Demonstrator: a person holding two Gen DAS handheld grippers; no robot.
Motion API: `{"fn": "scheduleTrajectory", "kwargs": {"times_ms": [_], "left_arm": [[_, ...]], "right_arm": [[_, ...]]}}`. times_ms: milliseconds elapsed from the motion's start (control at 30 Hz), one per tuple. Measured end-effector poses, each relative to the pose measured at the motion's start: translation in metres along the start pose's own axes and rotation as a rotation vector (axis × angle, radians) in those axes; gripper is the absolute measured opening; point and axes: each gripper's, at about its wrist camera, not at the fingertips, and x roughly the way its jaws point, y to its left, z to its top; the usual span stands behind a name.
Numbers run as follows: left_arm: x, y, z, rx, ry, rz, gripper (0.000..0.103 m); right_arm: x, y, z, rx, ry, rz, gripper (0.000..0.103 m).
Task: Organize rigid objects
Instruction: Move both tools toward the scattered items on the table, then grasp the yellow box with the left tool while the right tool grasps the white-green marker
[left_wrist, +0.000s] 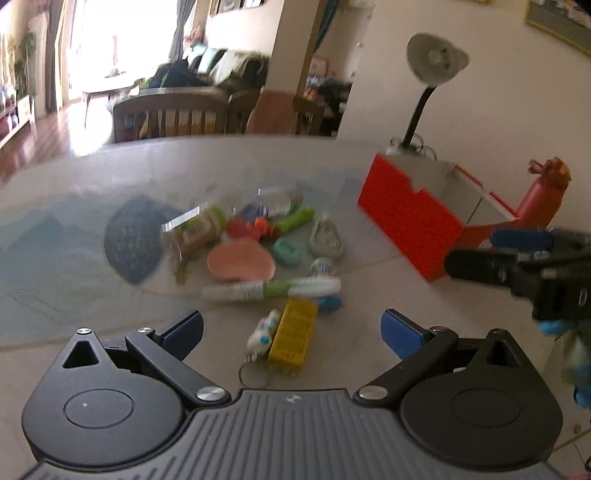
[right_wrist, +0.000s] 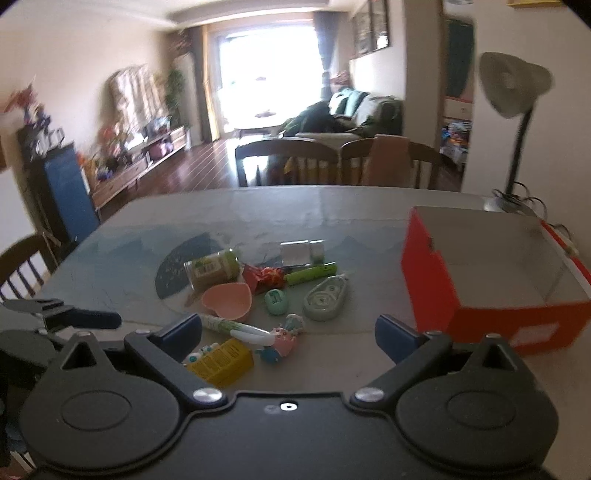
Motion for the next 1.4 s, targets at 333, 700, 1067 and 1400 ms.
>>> {"fn": "scheduleTrajectory", "kwargs": {"times_ms": [333,700,1067,1400], "left_arm": [[0.026,-0.001,-0.014,0.025,0.036,0.037,0.102],[0.046,-0.017,-0.018,0.078,0.055,0.007,0.095],[0.063,-0.026,-0.017,0.096,0.086,-0.025,0.069],[0.077,-0.027,-0.01,0.122,0.085,-0.017,0.067]], "right_arm": [[0.053,0.006,0.011,-0.128,0.105,0.104,0.091],[0.105,0.016,0.015,-0.251,0.213,0.185,0.079],[0.135,0.02,0.015,-0.314,0.277,0.25,0.066],[0.155,0.022,0.011,-0.322,0.349,0.314,0.044]]}}
